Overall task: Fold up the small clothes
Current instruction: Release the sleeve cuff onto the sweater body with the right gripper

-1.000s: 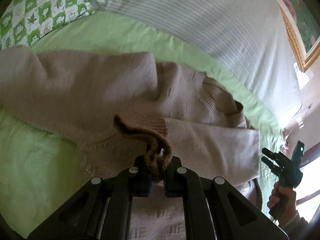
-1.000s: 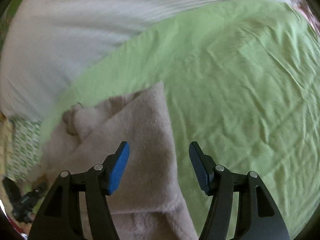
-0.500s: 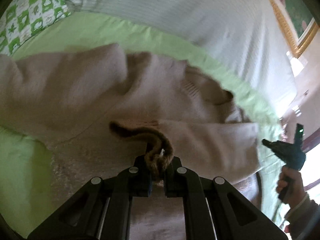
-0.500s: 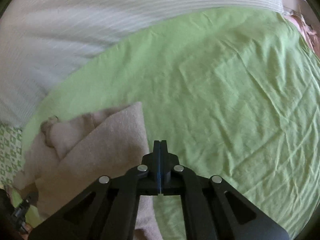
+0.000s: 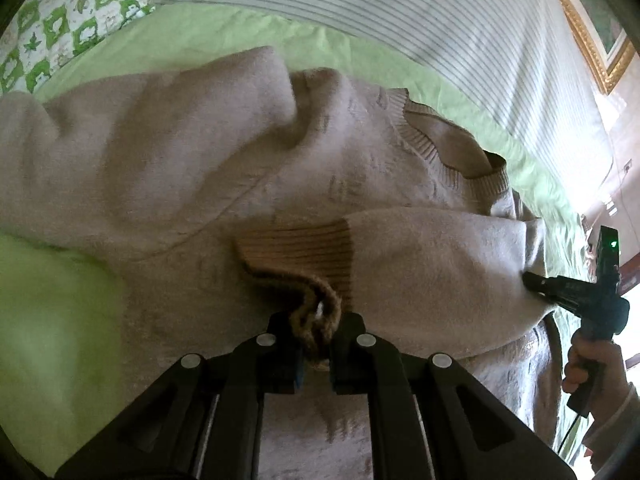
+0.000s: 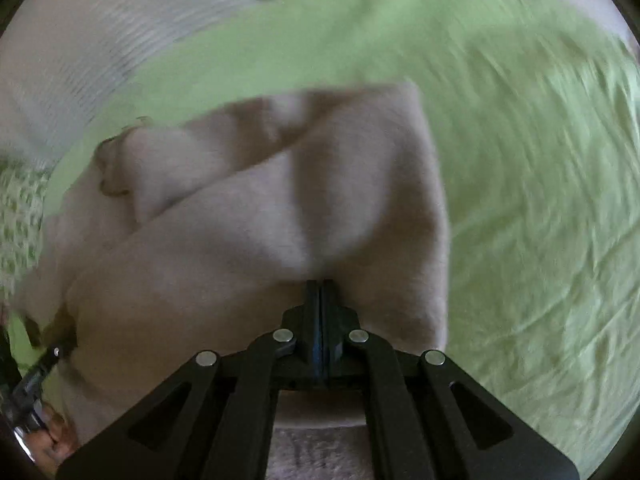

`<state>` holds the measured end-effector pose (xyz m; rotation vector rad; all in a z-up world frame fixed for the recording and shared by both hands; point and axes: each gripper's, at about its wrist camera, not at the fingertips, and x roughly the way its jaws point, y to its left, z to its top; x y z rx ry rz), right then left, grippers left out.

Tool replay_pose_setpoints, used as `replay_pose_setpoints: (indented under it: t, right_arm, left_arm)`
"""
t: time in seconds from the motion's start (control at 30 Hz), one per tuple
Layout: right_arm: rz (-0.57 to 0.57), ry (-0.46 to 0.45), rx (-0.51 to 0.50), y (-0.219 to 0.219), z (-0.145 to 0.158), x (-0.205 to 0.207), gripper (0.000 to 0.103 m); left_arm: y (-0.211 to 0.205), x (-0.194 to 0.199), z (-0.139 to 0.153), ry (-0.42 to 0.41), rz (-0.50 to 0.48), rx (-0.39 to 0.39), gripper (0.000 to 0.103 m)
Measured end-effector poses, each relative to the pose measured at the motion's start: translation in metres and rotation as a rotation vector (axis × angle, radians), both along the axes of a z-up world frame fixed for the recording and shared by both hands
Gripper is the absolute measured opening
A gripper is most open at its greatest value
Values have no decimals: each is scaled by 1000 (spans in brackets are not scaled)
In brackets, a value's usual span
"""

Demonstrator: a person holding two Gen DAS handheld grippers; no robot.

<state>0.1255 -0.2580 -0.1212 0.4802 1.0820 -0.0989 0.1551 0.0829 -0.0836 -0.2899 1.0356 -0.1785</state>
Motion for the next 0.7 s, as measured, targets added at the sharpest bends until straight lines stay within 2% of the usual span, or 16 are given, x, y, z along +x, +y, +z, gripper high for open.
replay_pose_setpoints:
  t: [0.13,0.2,0.23,0.27,0.3,0.33,0.4,0.43,0.6,0.7]
  right_arm:
    - [-1,-20,10,-2,15,-5,3]
    - [13,-49,21,1,28,-8,16]
    - [16,-65,30,1,34,-16,39]
    - [14,-88,33,3,40,-20,63]
    - [11,-119,29,5,47,-25,68]
    - [18,-148,26,7,54,-28,69]
    - [53,-165,37,19,61,-36,69]
    - [64,-169,45,24,63,-40,69]
    - [106,-172,75,65,65,-37,69]
    - [125,-160,85,78,63,-34,69]
  left_arm:
    - [23,-11,15,-12,36,2,19]
    - [45,-17,24,-11,95,-17,25]
    - [60,-20,27,-10,134,-37,28]
    - [71,-22,29,-6,168,-46,37]
    - [88,-24,31,-4,221,-59,44]
    - [102,-27,33,-5,260,-70,45]
    - [135,-29,34,12,364,-86,58]
    - [149,-31,33,21,409,-93,61]
    - [223,-30,18,80,652,-152,65]
    - [248,-22,11,96,728,-166,67]
